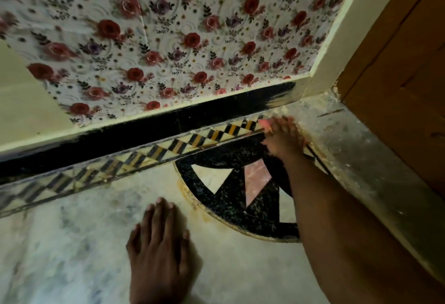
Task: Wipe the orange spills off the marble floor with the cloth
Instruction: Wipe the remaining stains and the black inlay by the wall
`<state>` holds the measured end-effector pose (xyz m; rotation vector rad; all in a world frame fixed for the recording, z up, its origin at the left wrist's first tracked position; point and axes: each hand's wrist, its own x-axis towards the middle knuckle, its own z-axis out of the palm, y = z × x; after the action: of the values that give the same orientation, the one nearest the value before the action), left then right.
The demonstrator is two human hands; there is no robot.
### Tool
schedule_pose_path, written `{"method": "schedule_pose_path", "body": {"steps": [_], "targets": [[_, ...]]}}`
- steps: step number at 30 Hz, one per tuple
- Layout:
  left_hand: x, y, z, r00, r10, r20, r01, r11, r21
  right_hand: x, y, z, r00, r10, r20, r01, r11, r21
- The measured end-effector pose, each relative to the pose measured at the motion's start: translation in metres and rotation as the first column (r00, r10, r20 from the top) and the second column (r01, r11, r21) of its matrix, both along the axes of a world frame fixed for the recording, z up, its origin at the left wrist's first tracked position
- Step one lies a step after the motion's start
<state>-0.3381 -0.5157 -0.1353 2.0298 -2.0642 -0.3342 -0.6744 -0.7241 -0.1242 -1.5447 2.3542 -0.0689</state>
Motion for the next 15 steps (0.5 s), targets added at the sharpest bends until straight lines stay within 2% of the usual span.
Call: {"method": "schedule_pose_path", "body": {"steps": [1,3,7,10,12,13,14,15], "targets": [[-0.002,-0.001,0.001,1.0,0.007,-0.006,-0.007,1.0,-0.002,0.009,-0.014,0.004,0.989,-0.138,0.056,0.136,0.99,0.038],[-0.003,-0.001,0.001,1.0,-0.003,-0.002,0.003,1.0,0.001,0.05,-0.026,0.012,0.972,-0.194,0.13,0.19,0.981,0.048],[0.0,-0.002,-0.001,1.0,-0.007,0.017,0.007,1.0,0.011,0.168,0.007,0.013,0.978,0.082,0.189,-0.061,0.991,-0.116],[0.003,-0.002,-0.005,1.0,-0.012,0.025,0.013,1.0,-0.023,0.227,0.061,0.006,0.892,0.421,0.165,-0.382,0.896,-0.226],[0.005,-0.002,-0.009,0.999,-0.017,0.033,0.018,0.999,-0.037,0.217,0.064,-0.003,0.783,0.616,0.089,-0.579,0.773,-0.26],[0.005,-0.001,-0.01,0.999,-0.021,0.034,0.023,0.999,-0.038,0.2,0.055,-0.005,0.759,0.651,0.026,-0.619,0.733,-0.281],[0.005,0.0,-0.009,0.999,-0.026,0.033,0.027,0.999,-0.033,0.178,0.044,-0.006,0.765,0.644,-0.016,-0.624,0.734,-0.269],[0.004,0.001,-0.009,0.999,-0.03,0.035,0.03,0.999,-0.024,0.153,0.035,-0.008,0.805,0.592,-0.03,-0.58,0.776,-0.246]]}}
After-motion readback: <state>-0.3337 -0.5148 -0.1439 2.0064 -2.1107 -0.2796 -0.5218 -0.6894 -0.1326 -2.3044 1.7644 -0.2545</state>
